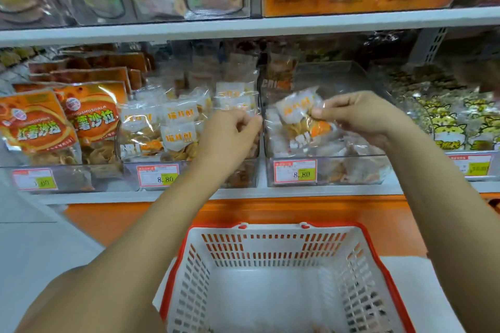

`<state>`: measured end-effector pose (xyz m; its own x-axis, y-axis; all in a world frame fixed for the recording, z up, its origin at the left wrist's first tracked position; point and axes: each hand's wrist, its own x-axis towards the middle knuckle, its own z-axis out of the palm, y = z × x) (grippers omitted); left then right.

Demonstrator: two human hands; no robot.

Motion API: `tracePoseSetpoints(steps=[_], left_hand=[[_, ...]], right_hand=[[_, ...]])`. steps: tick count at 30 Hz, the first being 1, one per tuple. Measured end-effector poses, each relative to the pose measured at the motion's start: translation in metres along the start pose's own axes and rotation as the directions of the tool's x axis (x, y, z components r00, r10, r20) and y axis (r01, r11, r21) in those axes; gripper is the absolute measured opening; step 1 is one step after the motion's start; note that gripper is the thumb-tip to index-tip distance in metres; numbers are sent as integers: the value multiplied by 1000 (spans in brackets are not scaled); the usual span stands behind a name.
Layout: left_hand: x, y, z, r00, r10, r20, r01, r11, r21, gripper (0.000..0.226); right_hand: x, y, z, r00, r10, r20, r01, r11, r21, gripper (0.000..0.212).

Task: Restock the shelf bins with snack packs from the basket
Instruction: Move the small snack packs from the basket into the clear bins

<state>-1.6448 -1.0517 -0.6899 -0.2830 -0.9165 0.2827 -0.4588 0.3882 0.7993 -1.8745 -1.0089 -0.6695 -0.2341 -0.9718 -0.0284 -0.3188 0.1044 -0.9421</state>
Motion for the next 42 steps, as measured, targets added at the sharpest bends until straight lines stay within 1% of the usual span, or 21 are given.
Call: tracePoseSetpoints(steps=[1, 3, 5, 6, 8, 10, 11, 12, 13, 15, 16, 17, 18, 19, 22, 24, 28, 32, 37, 40, 42], left_hand=[[0, -5, 1, 1000, 17, 3, -18, 996, 88, 37], [-1, -10, 3, 997, 39, 70, -55, 968, 244, 44], [-2, -9, 7, 990, 47, 131, -93, 924, 371, 46], [-2, -9, 8, 989, 37, 143, -92, 913, 398, 48], [1, -11, 9, 989, 2, 148, -57, 929, 366, 49], [4, -13, 10, 990, -21, 141, -27, 944, 328, 50], [5, -14, 11, 990, -24, 141, -24, 943, 331, 50], [6, -14, 11, 990, -23, 141, -26, 942, 335, 50], [6, -14, 11, 990, -22, 142, -27, 941, 338, 50], [5, -14, 12, 990, -10, 142, -40, 939, 341, 50], [5, -14, 12, 990, 2, 143, -52, 937, 346, 50], [5, -14, 12, 989, 15, 145, -66, 933, 354, 50], [5, -15, 12, 989, 24, 146, -75, 931, 357, 50], [5, -15, 12, 989, 28, 147, -79, 931, 356, 50], [5, -15, 13, 989, 31, 143, -79, 934, 349, 50], [5, -16, 13, 990, 31, 138, -77, 936, 343, 50], [2, -17, 13, 990, 37, 135, -83, 933, 349, 47], [-3, -17, 11, 988, 72, 136, -118, 923, 365, 39], [-15, -18, 5, 971, 169, 170, -221, 908, 357, 21], [-27, -18, 1, 955, 245, 170, -291, 890, 352, 15], [-37, -22, -2, 952, 245, 182, -297, 880, 371, 24]], right_hand=[[14, 3, -1, 999, 21, -50, -17, 997, 75, 41], [46, 10, 1, 983, 74, -170, -41, 980, 192, 34], [80, 18, 7, 958, 107, -268, -41, 970, 240, 27], [95, 19, 11, 950, 118, -290, -45, 968, 246, 24], [123, 18, 19, 960, 120, -252, -69, 977, 203, 22], [142, 11, 26, 969, 111, -221, -86, 989, 118, 36], [149, 10, 30, 965, 107, -238, -83, 991, 106, 37], [156, 11, 31, 962, 112, -250, -82, 989, 126, 33], [159, 11, 33, 959, 124, -255, -73, 977, 202, 25], [165, 15, 36, 951, 138, -277, -67, 966, 251, 5], [170, 17, 37, 943, 134, -305, -85, 982, 168, 17], [170, 14, 39, 934, 121, -336, -116, 993, 34, 28], [171, 11, 41, 920, 101, -378, -117, 993, -20, 31], [170, 8, 43, 912, 98, -398, -106, 994, 2, 31], [172, 4, 51, 946, 39, -320, -88, 986, -140, 32], [168, 2, 54, 954, 68, -291, -111, 985, -134, 33], [157, 3, 54, 961, 75, -265, -87, 996, -33, 29], [141, -2, 52, 962, 59, -266, -93, 988, -119, 32], [106, -15, 46, 951, -53, -303, -38, 957, -286, 28], [74, -18, 49, 916, -179, -360, 74, 955, -288, 22], [44, -14, 55, 905, -261, -336, 154, 937, -313, 37]])
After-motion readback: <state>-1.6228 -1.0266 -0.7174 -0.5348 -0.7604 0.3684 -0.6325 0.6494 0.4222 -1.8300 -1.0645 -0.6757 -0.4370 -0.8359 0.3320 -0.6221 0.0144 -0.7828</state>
